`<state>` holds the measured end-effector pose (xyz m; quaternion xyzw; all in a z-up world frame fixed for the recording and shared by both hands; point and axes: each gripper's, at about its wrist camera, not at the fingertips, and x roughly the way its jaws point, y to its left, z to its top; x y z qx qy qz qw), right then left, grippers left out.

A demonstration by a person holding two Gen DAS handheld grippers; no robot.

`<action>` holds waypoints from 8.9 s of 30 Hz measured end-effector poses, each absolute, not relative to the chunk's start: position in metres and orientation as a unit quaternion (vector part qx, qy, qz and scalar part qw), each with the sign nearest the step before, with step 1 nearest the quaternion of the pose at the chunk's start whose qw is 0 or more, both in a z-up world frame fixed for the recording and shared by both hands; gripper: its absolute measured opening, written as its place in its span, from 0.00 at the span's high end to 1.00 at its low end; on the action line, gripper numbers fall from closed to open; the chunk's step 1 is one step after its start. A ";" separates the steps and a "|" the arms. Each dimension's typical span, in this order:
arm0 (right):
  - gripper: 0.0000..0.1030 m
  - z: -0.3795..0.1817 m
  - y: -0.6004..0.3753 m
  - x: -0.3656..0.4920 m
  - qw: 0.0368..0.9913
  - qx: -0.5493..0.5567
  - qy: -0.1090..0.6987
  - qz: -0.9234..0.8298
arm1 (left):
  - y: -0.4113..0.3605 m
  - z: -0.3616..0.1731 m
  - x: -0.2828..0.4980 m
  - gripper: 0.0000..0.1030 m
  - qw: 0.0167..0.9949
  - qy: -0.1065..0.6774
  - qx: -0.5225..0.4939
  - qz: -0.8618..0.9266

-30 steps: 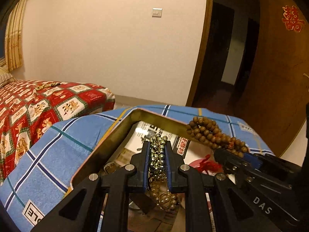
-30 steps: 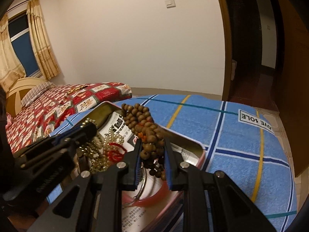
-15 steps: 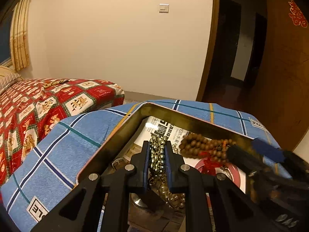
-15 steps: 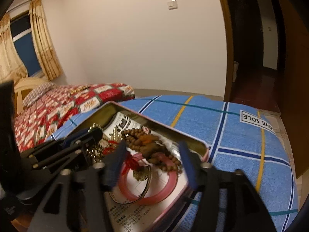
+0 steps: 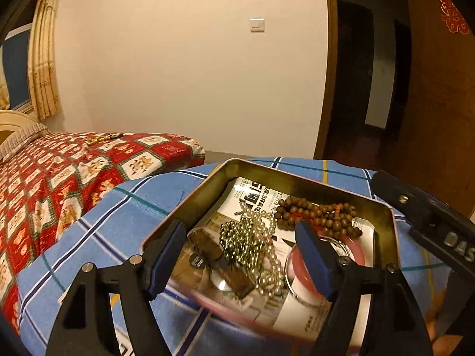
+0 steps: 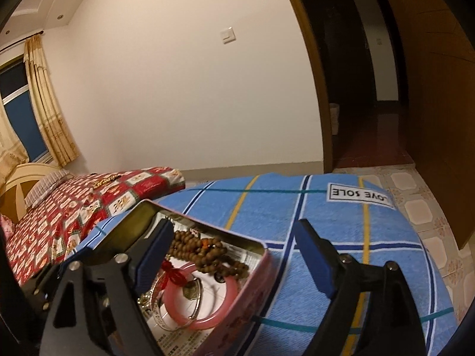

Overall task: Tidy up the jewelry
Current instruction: 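Move both tools back toward the jade bangle and grey bead bracelet, then grasp the grey bead bracelet with the right tool while the left grasps the jade bangle, then carry the grey bracelet and jade bangle over the tin with both tools, then release the grey bracelet into the tin with the right tool while the left releases the jade bangle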

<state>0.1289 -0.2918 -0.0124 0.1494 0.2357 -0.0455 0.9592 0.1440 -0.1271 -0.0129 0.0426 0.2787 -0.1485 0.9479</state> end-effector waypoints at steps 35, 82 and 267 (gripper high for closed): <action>0.16 -0.009 -0.238 0.053 0.975 0.076 0.198 -0.065 | -0.090 -0.013 0.053 0.26 0.959 0.248 0.061 -0.125; 0.21 -0.036 -0.121 0.050 0.928 0.057 0.325 0.172 | 0.095 -0.014 0.052 0.26 0.959 0.282 -0.003 0.043; 0.88 -0.007 -0.289 0.143 0.942 0.218 0.247 0.058 | -0.148 0.000 0.172 0.82 0.938 0.280 0.015 -0.203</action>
